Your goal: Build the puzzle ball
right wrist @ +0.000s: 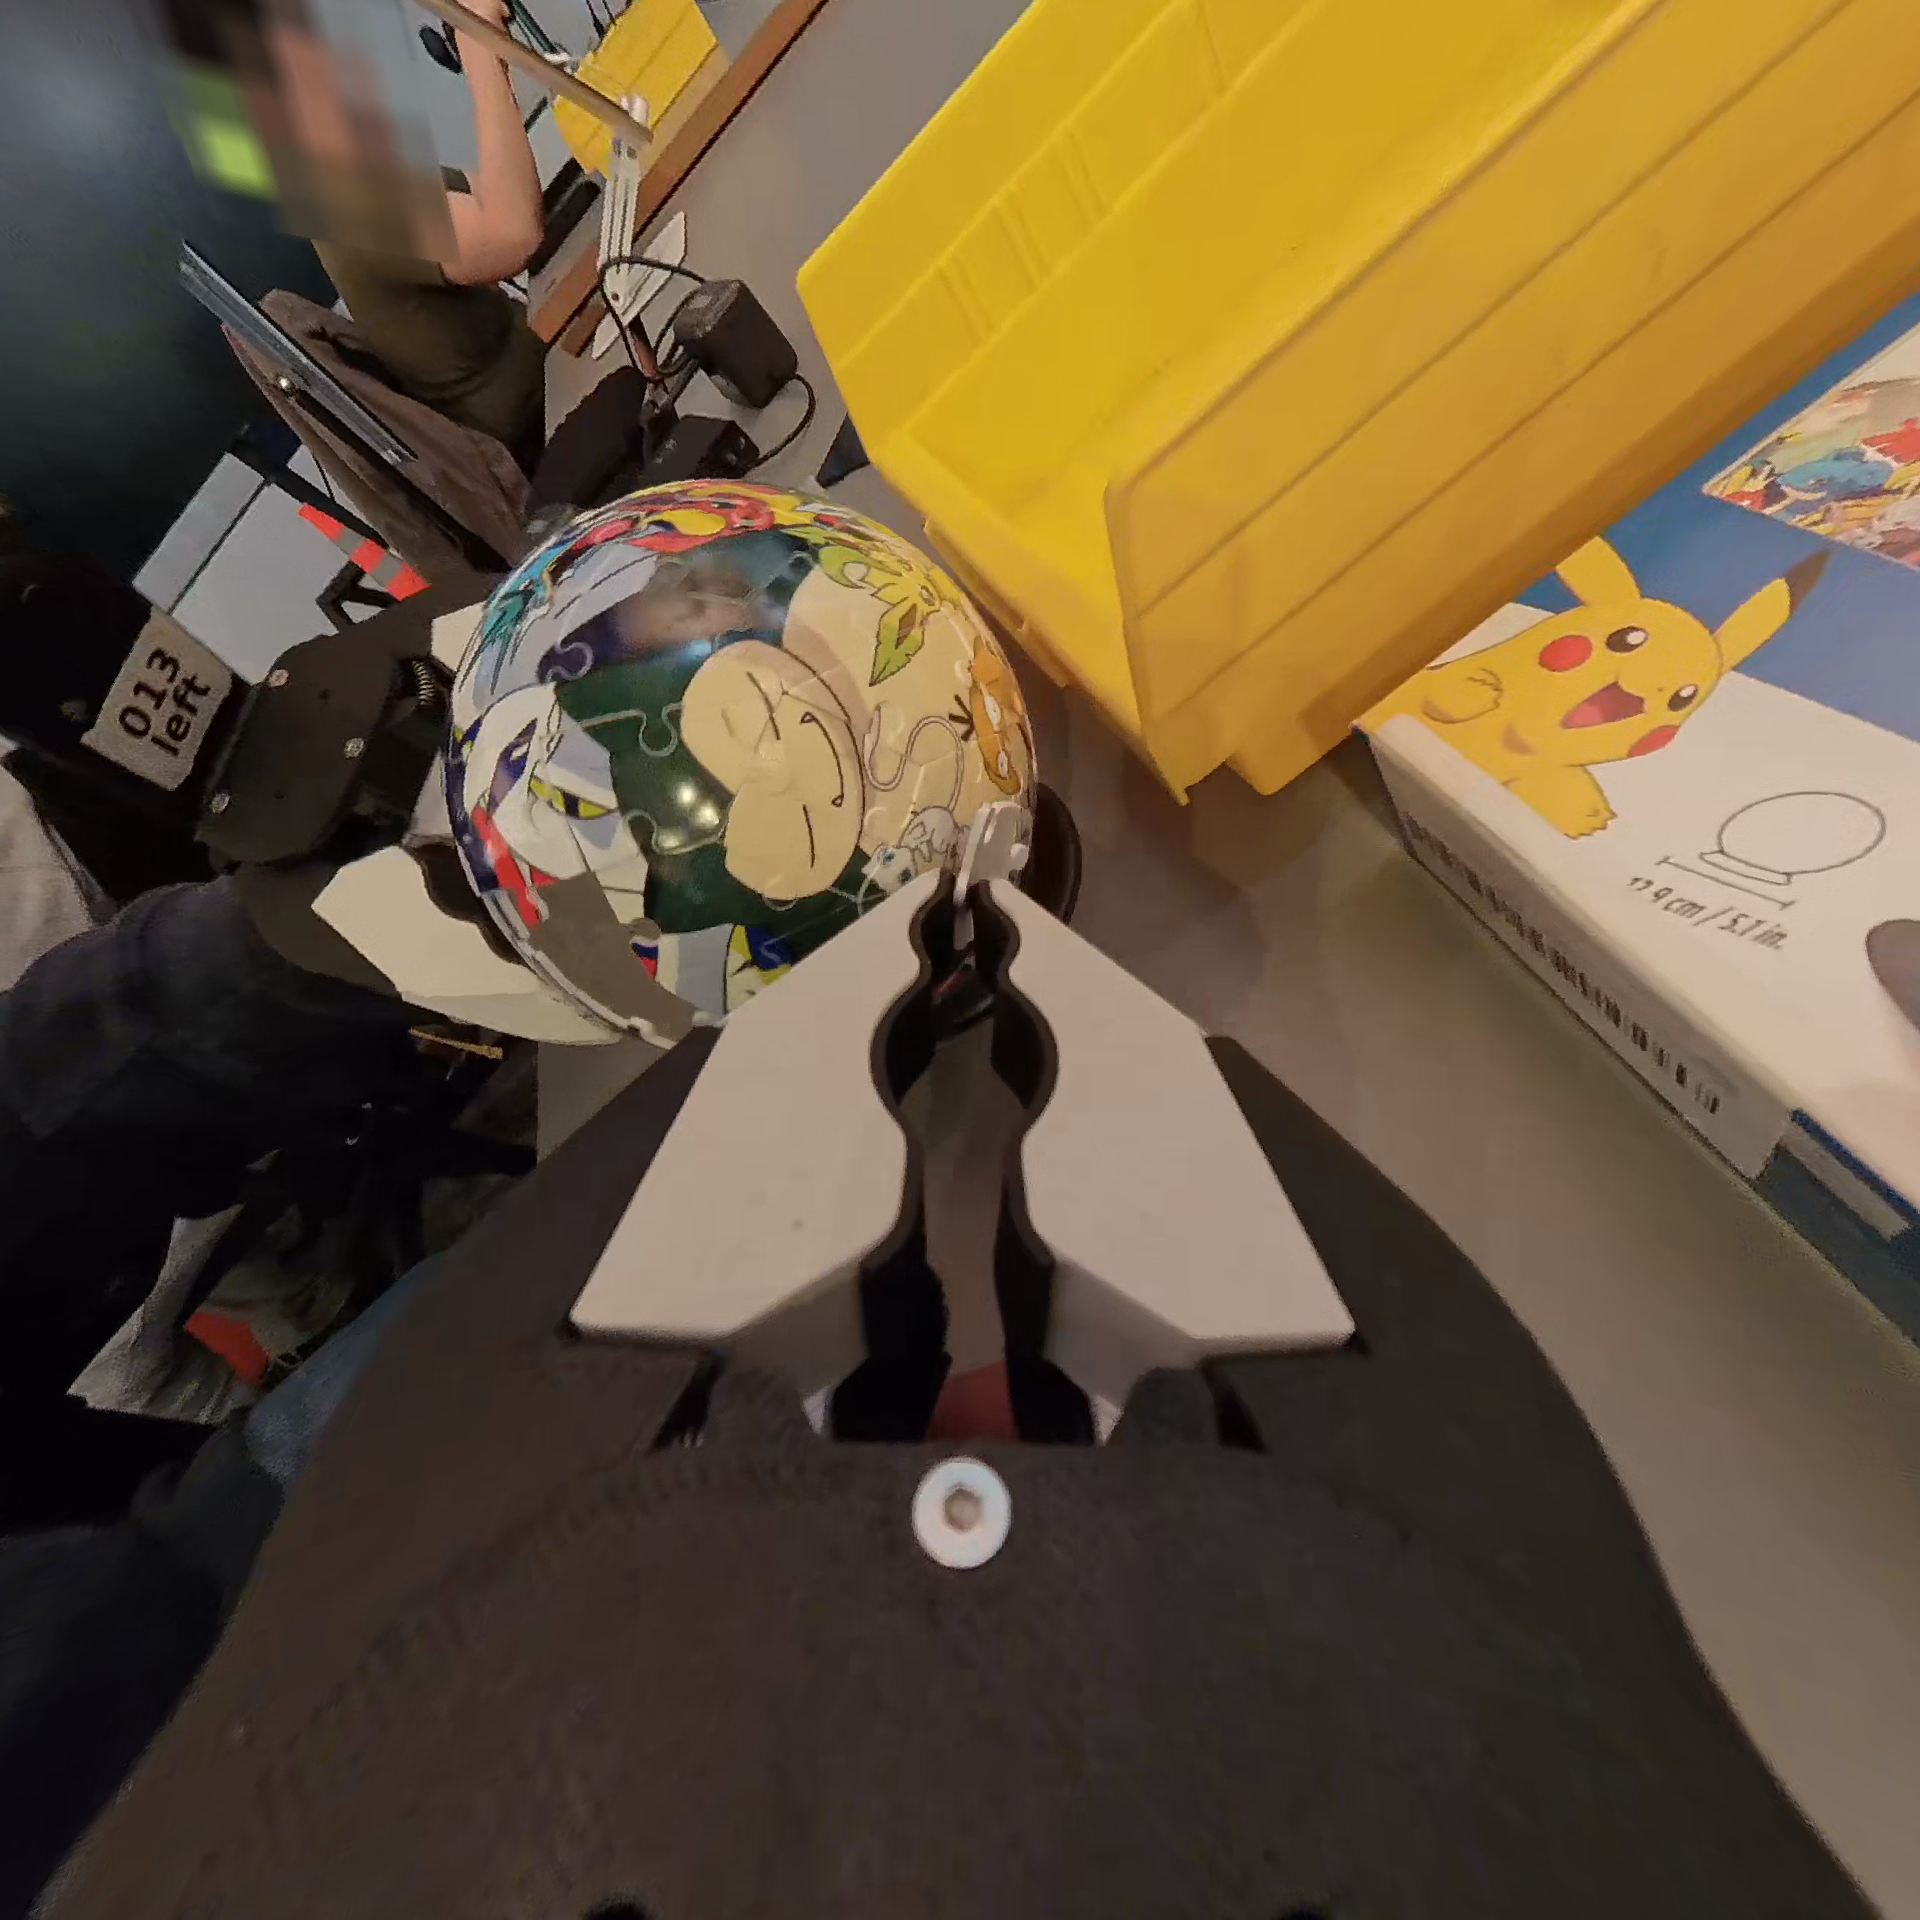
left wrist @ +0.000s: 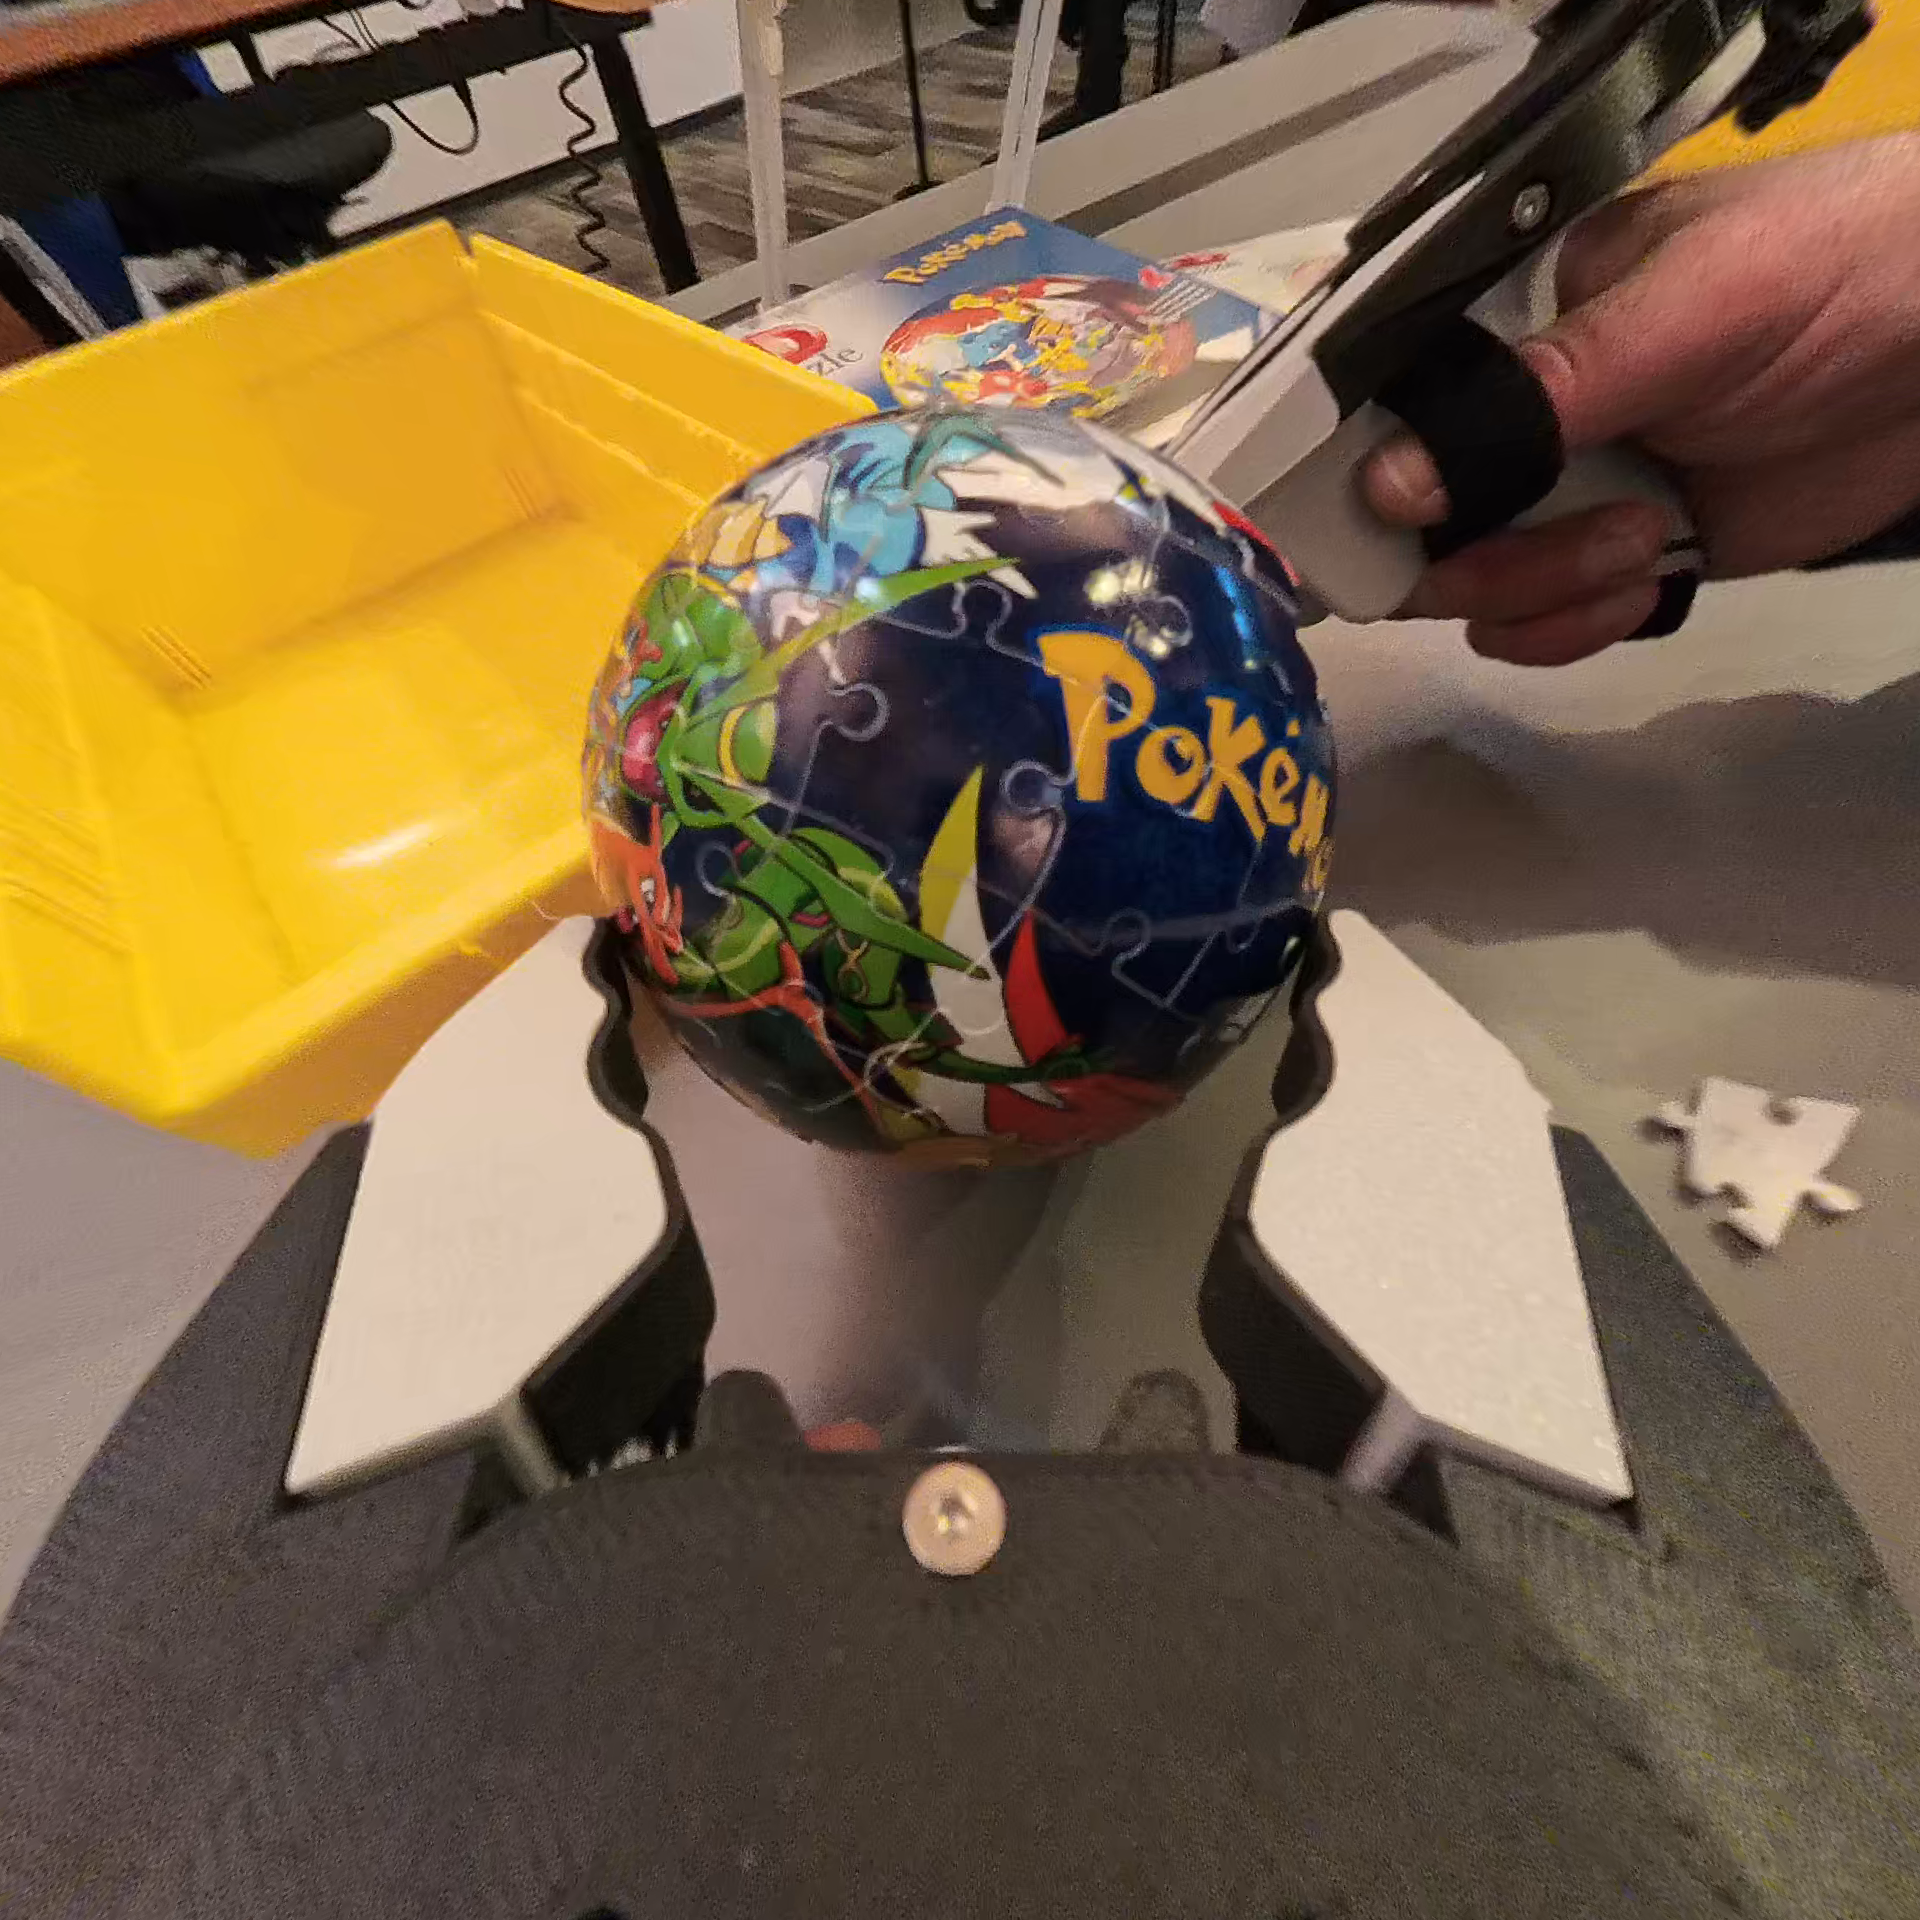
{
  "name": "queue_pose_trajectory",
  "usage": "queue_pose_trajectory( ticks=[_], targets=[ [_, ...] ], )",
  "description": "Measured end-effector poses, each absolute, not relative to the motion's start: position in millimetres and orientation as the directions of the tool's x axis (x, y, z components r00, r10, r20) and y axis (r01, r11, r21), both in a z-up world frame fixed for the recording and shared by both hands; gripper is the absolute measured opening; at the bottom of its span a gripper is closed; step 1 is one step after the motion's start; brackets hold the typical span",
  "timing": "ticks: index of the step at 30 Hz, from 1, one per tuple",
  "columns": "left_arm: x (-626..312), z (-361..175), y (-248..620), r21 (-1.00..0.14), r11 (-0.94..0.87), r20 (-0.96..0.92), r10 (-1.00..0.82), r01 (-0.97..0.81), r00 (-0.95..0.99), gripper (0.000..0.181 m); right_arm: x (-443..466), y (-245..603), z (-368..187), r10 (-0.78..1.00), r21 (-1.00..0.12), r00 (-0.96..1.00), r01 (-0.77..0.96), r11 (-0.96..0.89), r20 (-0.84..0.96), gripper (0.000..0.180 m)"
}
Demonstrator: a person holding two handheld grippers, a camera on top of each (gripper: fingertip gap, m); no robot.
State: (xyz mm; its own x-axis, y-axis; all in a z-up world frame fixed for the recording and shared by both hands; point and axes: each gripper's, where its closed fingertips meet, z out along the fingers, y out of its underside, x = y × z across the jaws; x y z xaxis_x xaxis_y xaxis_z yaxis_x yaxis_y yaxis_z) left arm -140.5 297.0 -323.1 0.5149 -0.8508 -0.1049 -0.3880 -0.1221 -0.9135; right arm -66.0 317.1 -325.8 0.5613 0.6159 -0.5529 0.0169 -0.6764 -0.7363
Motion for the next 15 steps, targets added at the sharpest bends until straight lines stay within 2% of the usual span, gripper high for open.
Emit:
queue_pose_trajectory(
  ticks=[5, 8, 15],
  targets=[
    [-136.2, -314.4, 290.5, -0.931, -0.279, 0.135, -0.862, -0.234, 0.489, 0.119, -62.9, 304.5, -318.8, 0.61, -0.713, 0.568, 0.058, -0.699, -0.552, 0.001],
    [-136.7, -312.8, 291.0, -0.896, -0.424, 0.326, -0.832, -0.135, 0.449, 0.118, -62.9, 299.4, -314.9, 0.61, -0.699, 0.562, 0.076, -0.711, -0.559, 0.002],
    [-141.0, -317.7, 294.8, -0.837, -0.529, 0.437, -0.799, -0.138, 0.413, 0.119, -65.5, 295.3, -315.1, 0.6, -0.666, 0.555, 0.107, -0.738, -0.576, 0.002]
  ],
)
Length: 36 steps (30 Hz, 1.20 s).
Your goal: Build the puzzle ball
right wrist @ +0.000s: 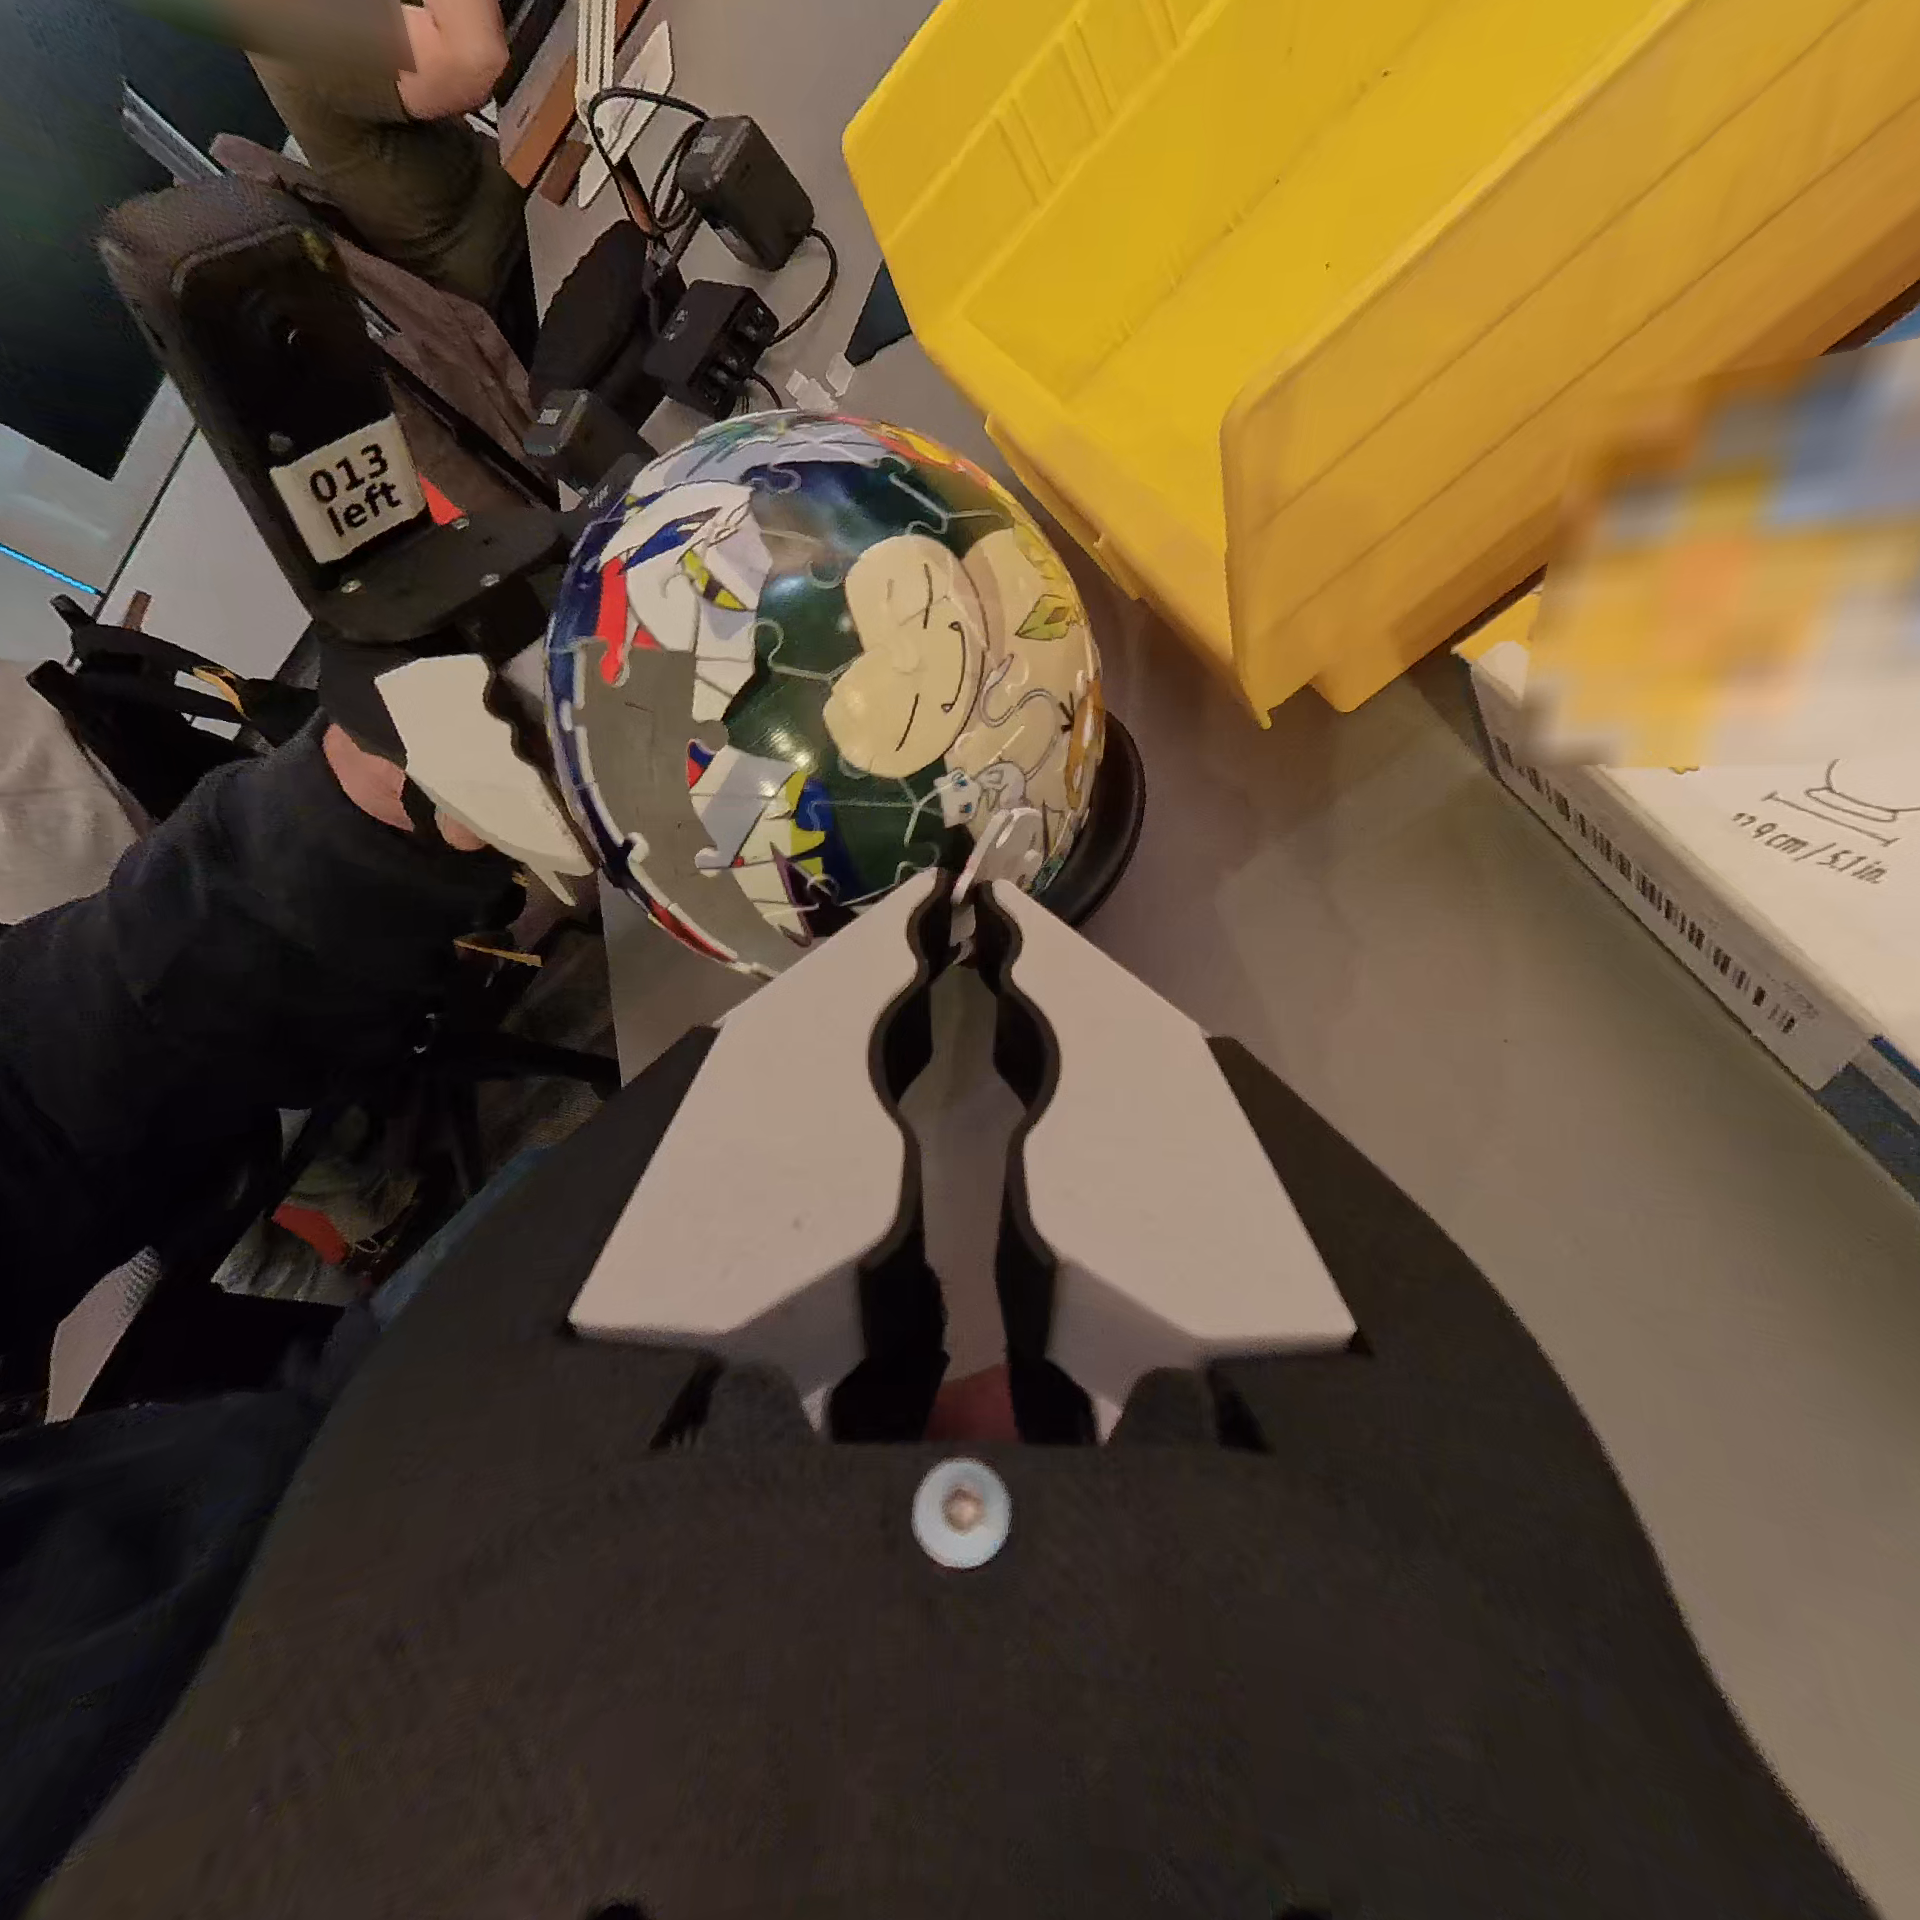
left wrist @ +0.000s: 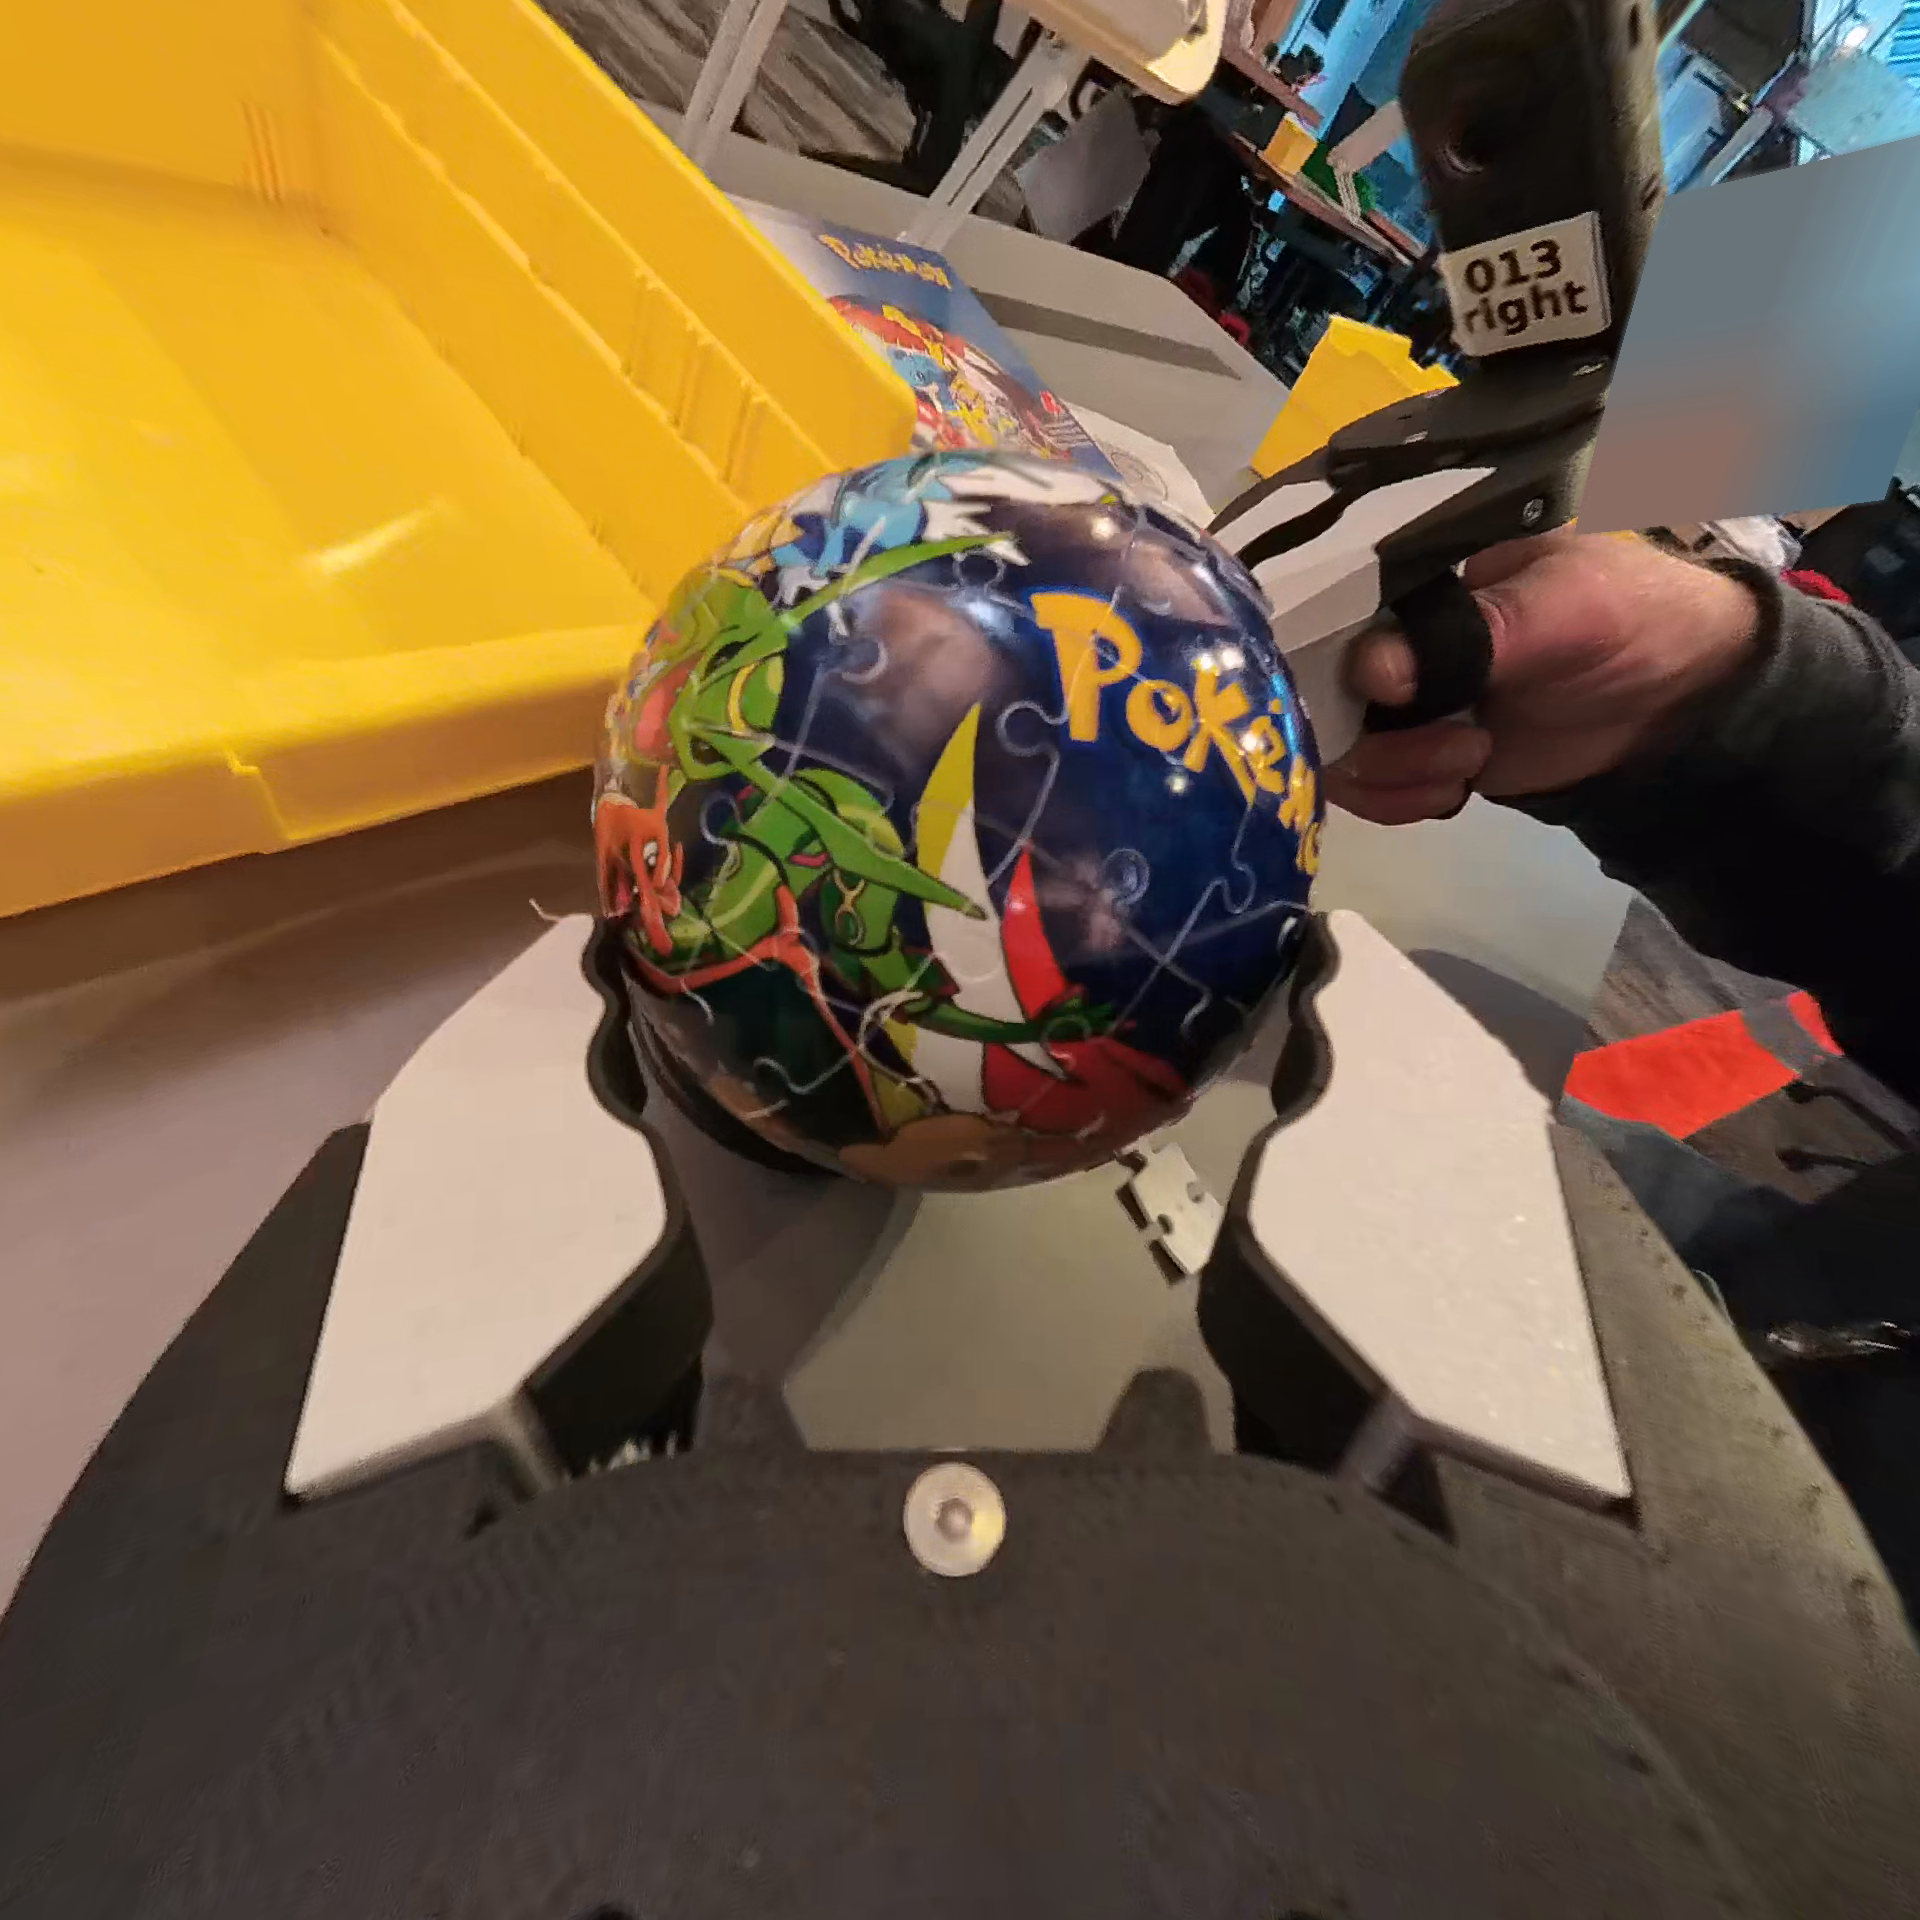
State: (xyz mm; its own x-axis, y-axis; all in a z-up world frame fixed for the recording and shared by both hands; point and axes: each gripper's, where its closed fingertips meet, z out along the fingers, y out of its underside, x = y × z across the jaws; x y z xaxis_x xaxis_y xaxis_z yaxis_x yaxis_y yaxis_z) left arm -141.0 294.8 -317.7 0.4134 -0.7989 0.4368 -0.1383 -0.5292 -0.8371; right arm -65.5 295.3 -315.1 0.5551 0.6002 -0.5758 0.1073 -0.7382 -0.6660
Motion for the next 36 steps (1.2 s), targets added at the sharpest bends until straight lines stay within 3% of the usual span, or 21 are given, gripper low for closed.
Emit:
queue_pose_trajectory(
  ticks=[8, 13, 17, 21, 25, 36],
  targets=[
    [-150.2, -315.0, 309.3, -0.795, -0.604, 0.536, -0.743, -0.055, 0.402, 0.122, -67.5, 296.1, -309.9, 0.597, -0.661, 0.534, 0.091, -0.744, -0.599, 0.0],
    [-157.5, -307.3, 302.0, -0.887, -0.442, 0.348, -0.83, -0.132, 0.437, 0.132, -67.1, 299.8, -312.5, 0.598, -0.671, 0.533, 0.073, -0.738, -0.599, 0.0],
    [-157.7, -312.1, 300.2, -0.936, -0.212, 0.053, -0.875, -0.282, 0.481, 0.129, -70.0, 302.7, -318.3, 0.6, -0.674, 0.539, 0.077, -0.734, -0.592, 0.0],
    [-153.6, -319.9, 303.5, -0.928, -0.141, -0.053, -0.866, -0.345, 0.497, 0.12, -73.1, 301.4, -317.7, 0.612, -0.684, 0.544, 0.093, -0.724, -0.574, 0.0],
    [-152.1, -318.4, 304.8, -0.93, -0.195, 0.017, -0.869, -0.311, 0.495, 0.121, -75.8, 297.8, -309.0, 0.637, -0.7, 0.532, 0.111, -0.706, -0.558, 0.001],
    [-147.0, -310.3, 303.4, -0.864, -0.496, 0.43, -0.818, -0.091, 0.382, 0.12, -73.6, 286.6, -295.3, 0.645, -0.685, 0.506, 0.138, -0.715, -0.572, 0.001]
  ],
)
